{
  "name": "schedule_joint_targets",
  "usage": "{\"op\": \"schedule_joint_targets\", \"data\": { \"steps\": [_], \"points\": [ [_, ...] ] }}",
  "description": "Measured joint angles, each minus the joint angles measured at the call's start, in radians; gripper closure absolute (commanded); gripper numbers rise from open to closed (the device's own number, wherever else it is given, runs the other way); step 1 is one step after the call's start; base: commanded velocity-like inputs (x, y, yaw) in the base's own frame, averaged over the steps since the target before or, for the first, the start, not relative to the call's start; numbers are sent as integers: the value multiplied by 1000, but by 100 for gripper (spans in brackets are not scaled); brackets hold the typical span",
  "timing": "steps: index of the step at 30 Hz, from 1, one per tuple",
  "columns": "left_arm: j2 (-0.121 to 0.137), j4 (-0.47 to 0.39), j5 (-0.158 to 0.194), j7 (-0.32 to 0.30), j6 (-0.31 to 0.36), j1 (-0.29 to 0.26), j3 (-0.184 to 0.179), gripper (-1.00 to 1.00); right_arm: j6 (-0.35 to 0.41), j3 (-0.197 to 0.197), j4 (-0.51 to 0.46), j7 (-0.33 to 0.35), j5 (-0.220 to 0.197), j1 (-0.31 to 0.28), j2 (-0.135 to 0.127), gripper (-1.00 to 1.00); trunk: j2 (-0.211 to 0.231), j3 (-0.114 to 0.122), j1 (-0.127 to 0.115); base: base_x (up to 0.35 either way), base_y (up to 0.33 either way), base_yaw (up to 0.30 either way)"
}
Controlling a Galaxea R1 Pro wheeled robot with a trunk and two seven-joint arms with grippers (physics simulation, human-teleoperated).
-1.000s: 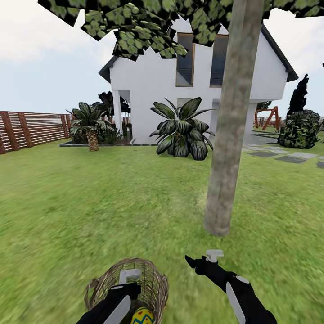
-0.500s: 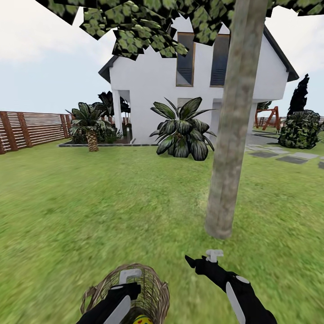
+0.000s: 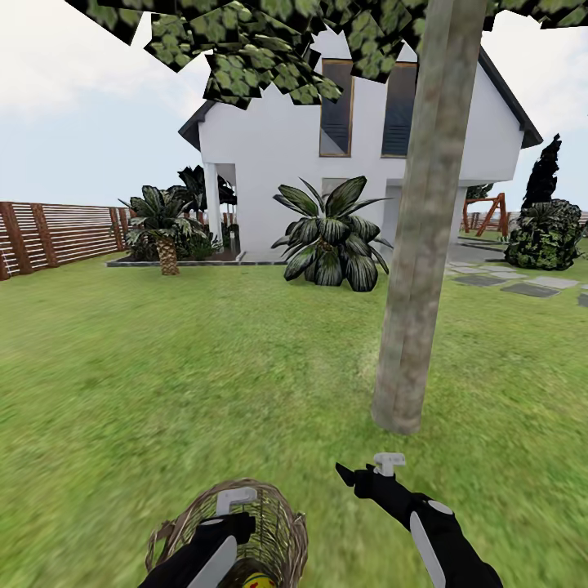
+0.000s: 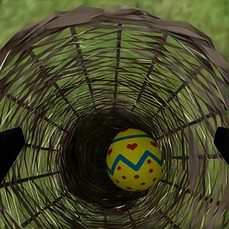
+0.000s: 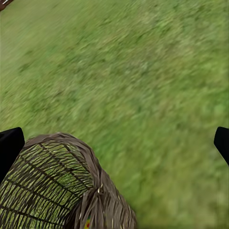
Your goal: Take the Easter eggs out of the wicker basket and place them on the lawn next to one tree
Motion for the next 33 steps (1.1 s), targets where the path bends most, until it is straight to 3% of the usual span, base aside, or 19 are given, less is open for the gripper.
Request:
{"op": "schedule_joint_targets", "data": {
  "steps": [4, 29, 33],
  "points": [
    [0, 0, 1, 0, 0, 0, 0, -100, 0, 0, 0, 0, 0, 0, 0, -100, 0, 0, 0, 0, 0, 0],
    [-1, 1, -1, -2, 0, 0, 0, -100, 1, 0, 0, 0, 1, 0, 0, -100, -175, -78, 96, 0, 0, 0],
    [16, 8, 21, -1, 15, -12, 23, -100, -3, -2, 1, -2, 4, 3, -21, -100, -175, -78, 96, 0, 0, 0]
  ]
}}
